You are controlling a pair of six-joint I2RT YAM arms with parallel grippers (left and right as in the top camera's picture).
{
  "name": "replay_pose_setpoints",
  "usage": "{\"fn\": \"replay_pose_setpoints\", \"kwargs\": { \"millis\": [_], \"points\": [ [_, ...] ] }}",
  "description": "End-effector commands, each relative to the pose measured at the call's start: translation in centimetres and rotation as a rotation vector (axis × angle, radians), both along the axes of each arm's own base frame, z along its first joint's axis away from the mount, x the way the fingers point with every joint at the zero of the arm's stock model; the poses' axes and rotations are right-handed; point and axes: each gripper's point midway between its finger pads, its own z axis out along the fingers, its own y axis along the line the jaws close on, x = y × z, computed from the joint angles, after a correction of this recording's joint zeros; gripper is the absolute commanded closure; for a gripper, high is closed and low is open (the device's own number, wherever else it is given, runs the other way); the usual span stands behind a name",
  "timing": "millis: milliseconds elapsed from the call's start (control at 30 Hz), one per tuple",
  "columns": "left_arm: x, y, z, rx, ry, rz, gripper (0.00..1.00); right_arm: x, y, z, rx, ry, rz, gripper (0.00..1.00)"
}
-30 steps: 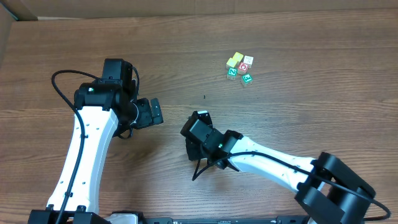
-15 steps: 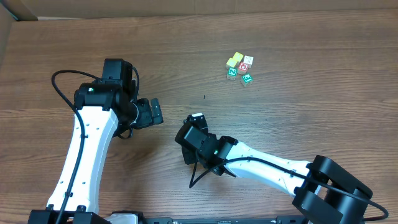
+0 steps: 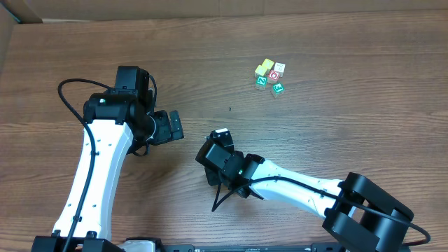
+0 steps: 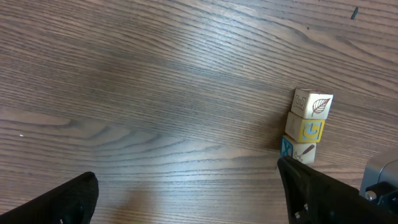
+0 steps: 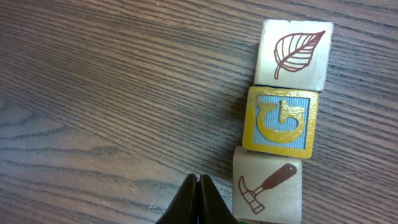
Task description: Flip 3 blocks
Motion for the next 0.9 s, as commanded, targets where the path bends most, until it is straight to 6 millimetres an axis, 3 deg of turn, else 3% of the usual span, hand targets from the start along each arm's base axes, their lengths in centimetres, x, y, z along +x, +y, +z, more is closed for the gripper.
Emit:
{"fn": "replay_pose_setpoints", "kwargs": {
  "millis": [0,867],
  "points": [
    [0.05,0.19,-0.06,0.012,-0.001,-0.008,0.0,0.65,0.43,0.26,-0.008,-0.032,-0.008,0.96],
    [0.05,0.18,-0.06,0.011,-0.001,-0.009,0.0,0.68,-0.51,-0.07,-0.042,-0.028,-0.045,0.96]
  ]
}}
